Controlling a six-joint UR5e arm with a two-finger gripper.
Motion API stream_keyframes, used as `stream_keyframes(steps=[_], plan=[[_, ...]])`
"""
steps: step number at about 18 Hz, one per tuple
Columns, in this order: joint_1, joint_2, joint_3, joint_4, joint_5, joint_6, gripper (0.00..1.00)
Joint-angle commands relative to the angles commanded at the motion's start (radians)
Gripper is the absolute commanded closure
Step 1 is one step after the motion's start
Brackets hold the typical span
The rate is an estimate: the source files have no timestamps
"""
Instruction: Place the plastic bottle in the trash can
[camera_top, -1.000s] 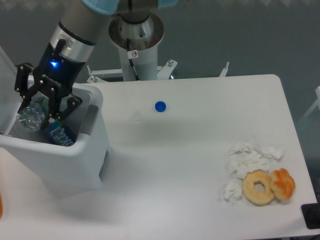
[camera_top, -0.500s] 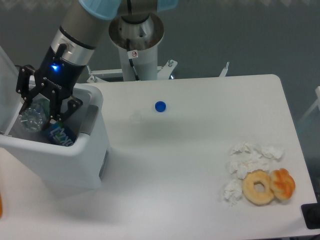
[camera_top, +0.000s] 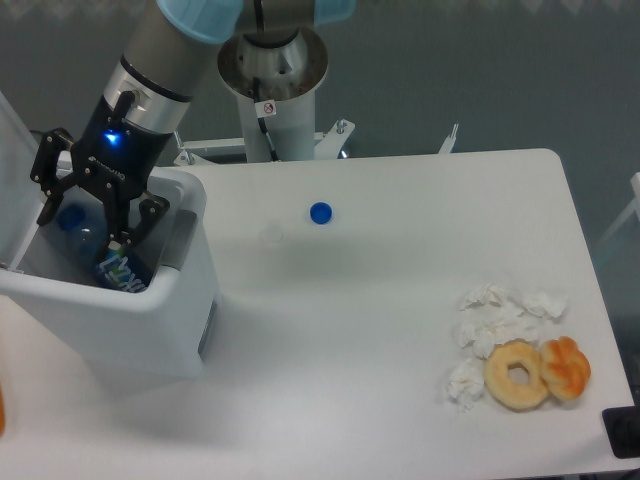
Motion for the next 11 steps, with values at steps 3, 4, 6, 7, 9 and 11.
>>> stream_keyframes(steps=[3,4,6,7,9,11], plan=[[0.047,0.020,0.015,-0.002,0.015,0.000,0.00],[0.060,0.029,0.015,-0.003,0.034,0.000,0.00],[0.081,0.031,0.017,-0.003,0.072,0.000,0.00],[0.083,0.029,0.018,-0.003,0.087,0.002,0.00],[0.095,0.029,0.034,-0.003,0.116,0.055,0.00],[0.092,0.023,0.069,-0.008,0.173,0.104,0.00]])
